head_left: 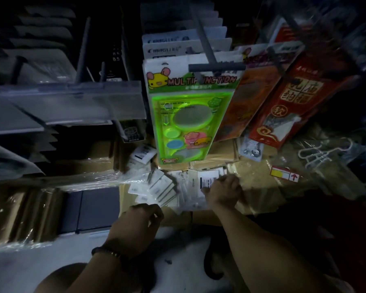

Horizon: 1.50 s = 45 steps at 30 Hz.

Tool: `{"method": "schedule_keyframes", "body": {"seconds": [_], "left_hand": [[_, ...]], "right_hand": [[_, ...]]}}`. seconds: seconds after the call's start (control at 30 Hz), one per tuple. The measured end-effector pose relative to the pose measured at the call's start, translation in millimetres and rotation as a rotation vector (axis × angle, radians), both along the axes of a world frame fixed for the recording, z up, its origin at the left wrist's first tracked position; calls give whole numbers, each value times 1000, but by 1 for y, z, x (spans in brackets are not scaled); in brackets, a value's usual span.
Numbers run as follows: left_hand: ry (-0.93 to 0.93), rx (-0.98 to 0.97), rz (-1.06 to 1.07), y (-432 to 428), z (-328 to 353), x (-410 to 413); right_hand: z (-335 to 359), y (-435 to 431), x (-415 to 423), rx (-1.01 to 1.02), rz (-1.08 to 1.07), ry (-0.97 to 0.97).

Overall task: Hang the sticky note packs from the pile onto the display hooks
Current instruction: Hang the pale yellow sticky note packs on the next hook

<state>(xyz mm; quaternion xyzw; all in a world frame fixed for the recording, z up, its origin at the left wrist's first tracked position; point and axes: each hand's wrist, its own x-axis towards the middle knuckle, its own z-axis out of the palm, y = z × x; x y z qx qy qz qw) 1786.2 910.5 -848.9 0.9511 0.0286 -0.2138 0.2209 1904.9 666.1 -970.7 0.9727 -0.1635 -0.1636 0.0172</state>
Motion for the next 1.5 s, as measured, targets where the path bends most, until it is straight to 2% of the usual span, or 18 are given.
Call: {"method": "schedule_keyframes", "body": {"seconds": [0.1, 0.2, 0.3, 0.43, 0.53, 0.67, 0.73, 0.83, 0.93, 1.0, 1.1, 1.2, 1.33, 1.5], "left_hand": [[-5, -14, -19, -4, -6, -1], [-91, -61, -14, -9, -5, 0], [-134, -110, -4, -11, -4, 1], [-170, -134, -10, -11, -8, 3], [-186, -155, -3, -10, -8, 5], [-176, -180, 8, -13, -7, 6], [-146, -196, 28, -14, -7, 4], [-110, -273, 75, -18, -6, -1], [-22, -404, 160, -27, 4, -5], [153, -584, 298, -36, 18, -8], [410, -951, 612, -42, 41, -11], [523, -1216, 741, -42, 64, -22], [493, -1378, 739, -42, 90, -53], [257, -1420, 768, -48, 115, -94]], "right_hand": [[-4, 2, 6, 83, -105, -5], [-4, 7, 13, 156, -194, -12], [0, 7, 14, 168, -199, -53], [2, 7, 16, 373, -216, -18], [-6, 6, 23, 544, -399, -66], [28, -2, 15, 953, -654, -13], [44, -12, 8, 1101, -681, -3], [59, -24, -9, 1123, -563, -36], [71, -26, -34, 1083, -333, -128], [78, -25, -52, 1100, -190, -193], [114, -14, -85, 1062, 84, -260], [147, -9, -124, 1001, 301, -329], [165, -5, -166, 949, 543, -437], [197, -3, -196, 939, 633, -406]]}}
